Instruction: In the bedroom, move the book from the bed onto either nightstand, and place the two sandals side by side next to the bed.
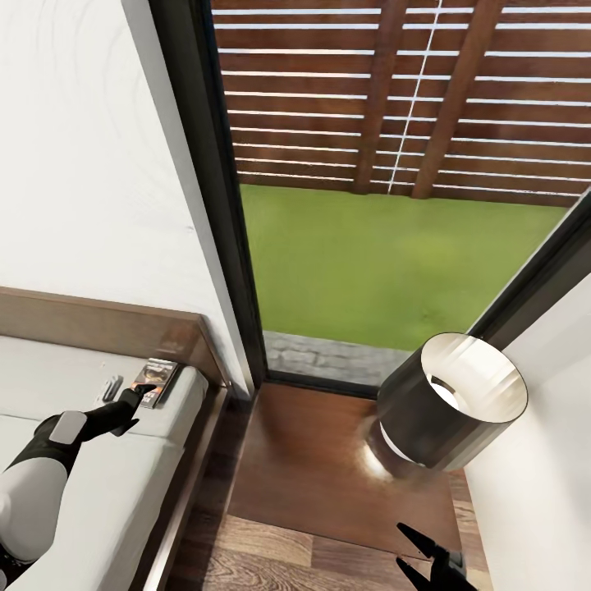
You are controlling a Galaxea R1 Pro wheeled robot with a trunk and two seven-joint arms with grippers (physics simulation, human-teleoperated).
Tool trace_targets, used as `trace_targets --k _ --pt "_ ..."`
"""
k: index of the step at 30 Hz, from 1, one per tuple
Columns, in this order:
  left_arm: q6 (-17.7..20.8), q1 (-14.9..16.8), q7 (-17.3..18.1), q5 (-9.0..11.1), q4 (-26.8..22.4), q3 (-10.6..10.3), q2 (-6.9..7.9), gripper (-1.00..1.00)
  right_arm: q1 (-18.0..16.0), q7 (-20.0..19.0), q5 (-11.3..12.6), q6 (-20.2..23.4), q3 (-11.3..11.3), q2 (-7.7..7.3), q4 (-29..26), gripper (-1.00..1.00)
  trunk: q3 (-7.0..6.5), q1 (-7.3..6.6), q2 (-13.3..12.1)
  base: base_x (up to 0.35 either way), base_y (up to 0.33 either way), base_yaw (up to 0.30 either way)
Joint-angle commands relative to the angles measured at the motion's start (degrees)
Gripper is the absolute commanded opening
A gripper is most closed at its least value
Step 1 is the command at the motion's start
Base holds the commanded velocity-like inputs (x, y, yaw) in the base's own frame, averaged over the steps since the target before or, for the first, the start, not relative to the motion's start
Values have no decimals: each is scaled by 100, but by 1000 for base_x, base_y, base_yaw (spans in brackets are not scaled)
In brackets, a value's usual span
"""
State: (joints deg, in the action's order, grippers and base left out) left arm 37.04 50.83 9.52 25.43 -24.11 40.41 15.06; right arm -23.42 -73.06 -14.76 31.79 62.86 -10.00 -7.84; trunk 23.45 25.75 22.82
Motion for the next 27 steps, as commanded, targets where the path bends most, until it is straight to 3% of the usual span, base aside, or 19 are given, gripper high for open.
trace_targets --k 1,7,11,13,14,16,19,24,26,27 --pt "41 6 15 -12 -2 46 -3 100 -4 -29 -165 50 31 3 -11 100 9 3 10 0 0 0" --pt "41 7 15 -12 2 46 -9 100 -4 -52 -842 -1 -10 13 -29 100 9 3 10 0 0 0" --pt "41 7 15 -12 3 46 -12 100 -4 -183 -1346 -273 -33 22 -33 100 9 3 10 0 0 0" --pt "41 7 15 -12 3 46 -12 100 -4 -314 -1428 -364 -181 21 -34 100 9 3 10 0 0 0" --pt "41 6 15 -12 3 46 -12 100 -4 -551 -1471 -411 -741 17 -35 100 9 3 10 0 0 0" --pt "41 7 15 -12 3 46 -12 100 -4 -628 -1474 -419 -998 16 -39 100 9 3 10 0 0 0" --pt "41 7 15 -12 3 46 -12 100 -4 -684 -1476 -425 -1205 16 -41 100 9 3 10 0 0 0" --pt "41 7 20 -4 3 46 -12 100 -26 -661 -1485 -407 -1314 61 -130 100 9 3 10 0 0 0" --pt "41 6 19 -4 3 46 -12 100 -40 -654 -1486 -382 -1321 174 -170 100 9 3 10 0 0 0" --pt "41 6 19 -3 3 46 -12 100 -49 -652 -1486 -367 -1326 352 -191 100 9 3 10 0 0 0"
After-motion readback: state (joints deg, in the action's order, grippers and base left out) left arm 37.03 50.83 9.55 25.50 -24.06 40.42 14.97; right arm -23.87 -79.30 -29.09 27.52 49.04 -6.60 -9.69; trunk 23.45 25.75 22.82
